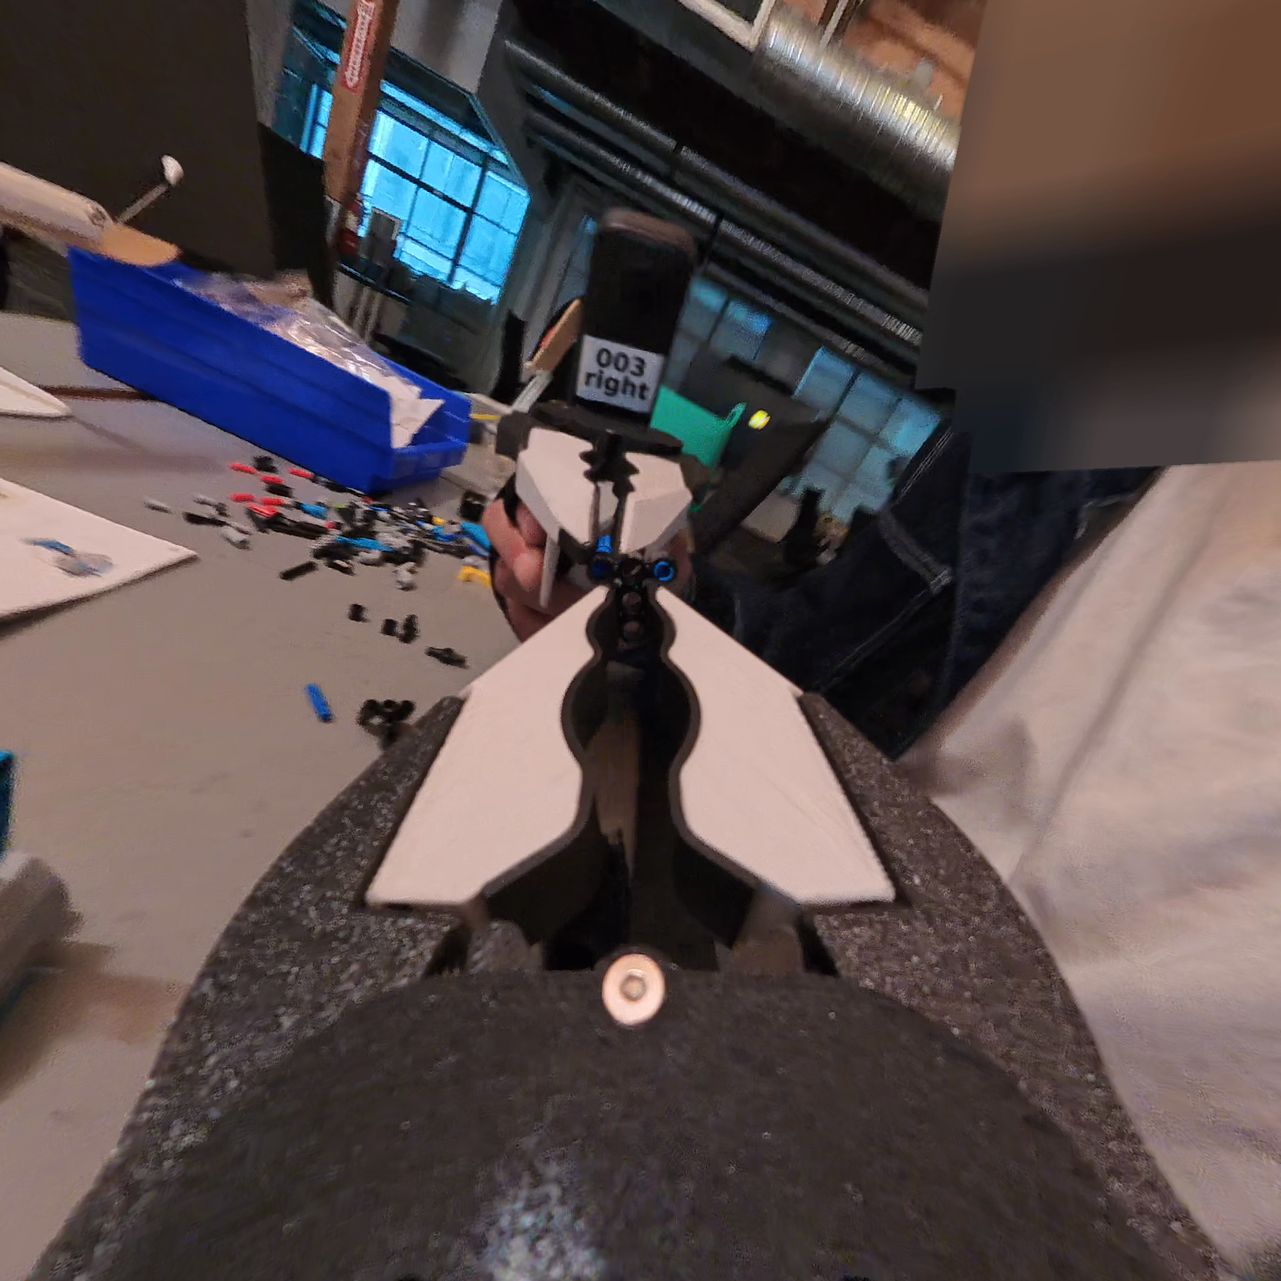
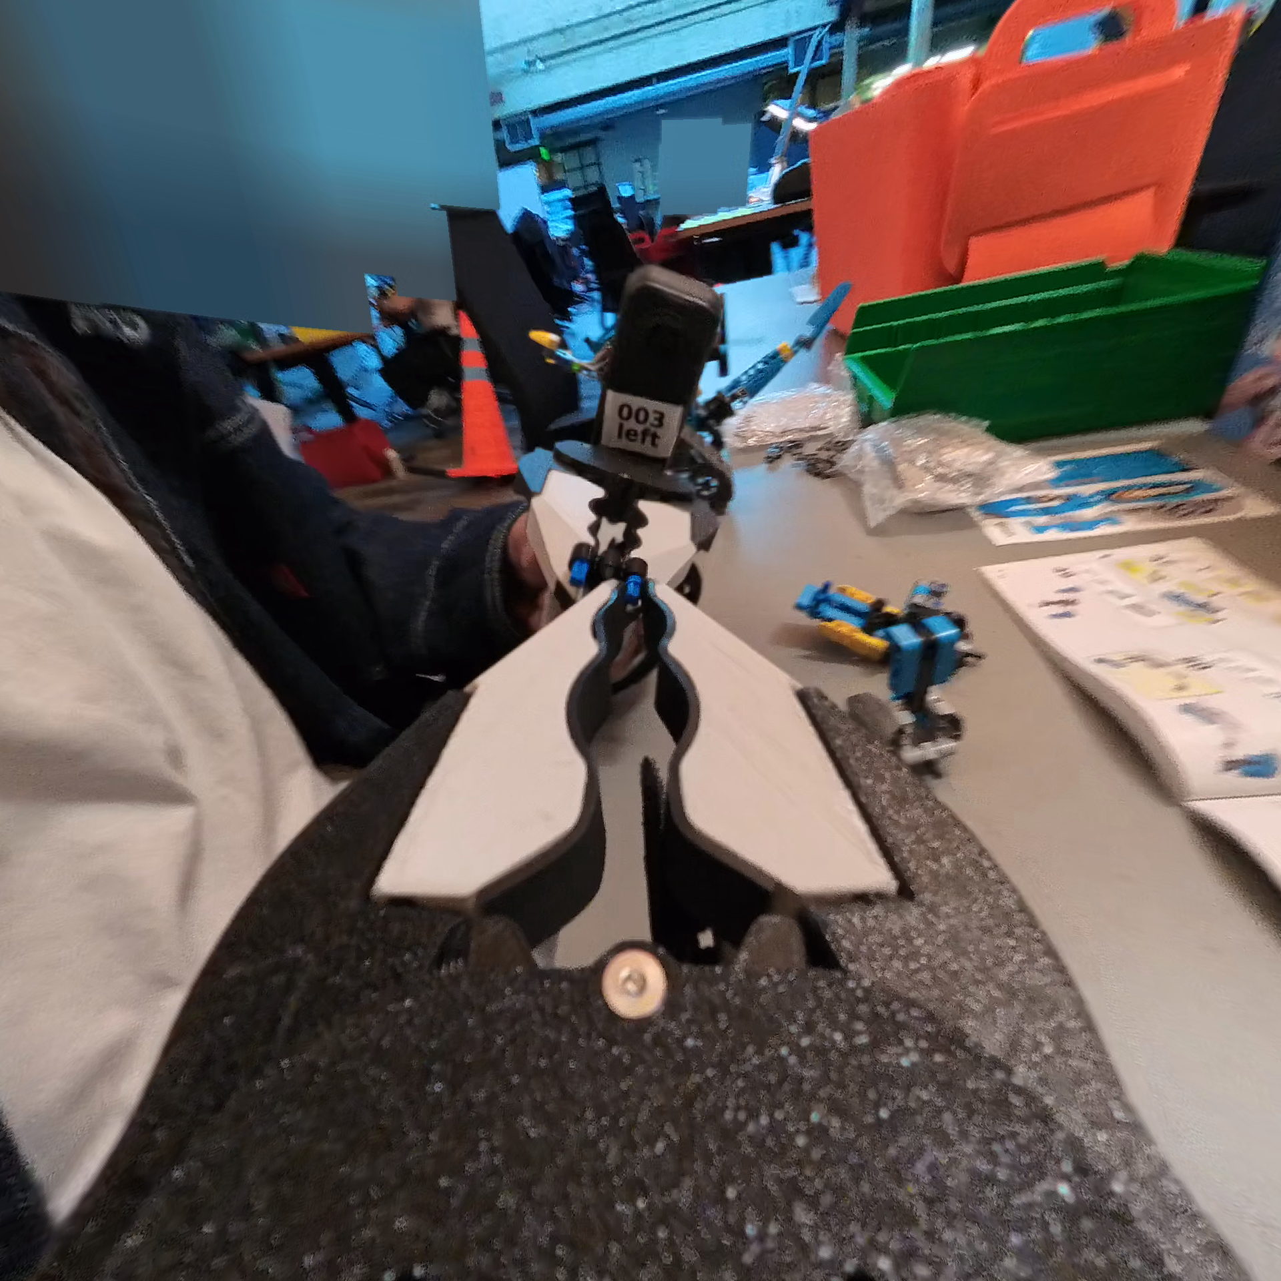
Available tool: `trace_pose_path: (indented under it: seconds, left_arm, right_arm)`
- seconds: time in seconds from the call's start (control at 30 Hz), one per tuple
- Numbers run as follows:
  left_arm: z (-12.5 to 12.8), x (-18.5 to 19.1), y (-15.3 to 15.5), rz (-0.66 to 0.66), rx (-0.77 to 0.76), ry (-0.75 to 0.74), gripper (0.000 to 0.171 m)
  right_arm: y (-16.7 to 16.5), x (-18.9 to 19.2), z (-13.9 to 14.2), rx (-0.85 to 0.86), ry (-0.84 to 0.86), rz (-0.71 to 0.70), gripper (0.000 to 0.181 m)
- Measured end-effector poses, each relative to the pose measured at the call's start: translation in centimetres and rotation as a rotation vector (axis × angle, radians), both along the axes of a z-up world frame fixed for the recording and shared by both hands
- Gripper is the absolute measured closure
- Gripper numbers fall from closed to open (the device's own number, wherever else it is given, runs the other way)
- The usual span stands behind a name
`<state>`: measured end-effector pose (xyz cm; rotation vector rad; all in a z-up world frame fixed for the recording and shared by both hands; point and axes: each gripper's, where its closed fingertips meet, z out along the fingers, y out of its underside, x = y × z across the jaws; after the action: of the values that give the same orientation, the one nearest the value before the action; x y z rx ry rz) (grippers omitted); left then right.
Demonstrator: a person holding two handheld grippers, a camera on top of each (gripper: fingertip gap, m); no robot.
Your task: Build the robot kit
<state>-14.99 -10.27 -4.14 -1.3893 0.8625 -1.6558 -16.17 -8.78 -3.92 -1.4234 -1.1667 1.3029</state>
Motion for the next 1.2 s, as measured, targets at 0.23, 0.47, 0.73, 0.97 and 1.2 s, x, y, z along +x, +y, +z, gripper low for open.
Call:
trace_pose_path:
  seconds: [0.23, 0.47, 0.73, 0.97, 1.2]
  left_arm:
    - [-0.8, 0.7, -0.3, 0.130, 0.268, 0.116, 0.165]
    - [0.1, 0.5, -0.5, 0.158, 0.315, 0.079, 0.166]
    - [1.8, -0.2, -0.7, 0.082, 0.166, -0.066, 0.166]
    - [2.1, -0.3, -0.7, 0.092, 0.167, -0.080, 0.166]
    - [0.3, 0.4, -0.8, 0.075, 0.185, 0.045, 0.166]
  right_arm:
    - [-0.6, 0.5, -0.3, -0.170, 0.058, 0.110, 0.179]
    - [-0.8, 0.3, 0.4, -0.368, 0.167, 0.181, 0.178]
    - [-0.9, -0.3, 1.8, -0.203, 0.248, 0.082, 0.178]
    - [-0.8, -0.6, 1.9, -0.174, 0.235, 0.051, 0.178]
    - [-1.0, -0.1, 0.3, -0.167, 0.089, 0.104, 0.178]
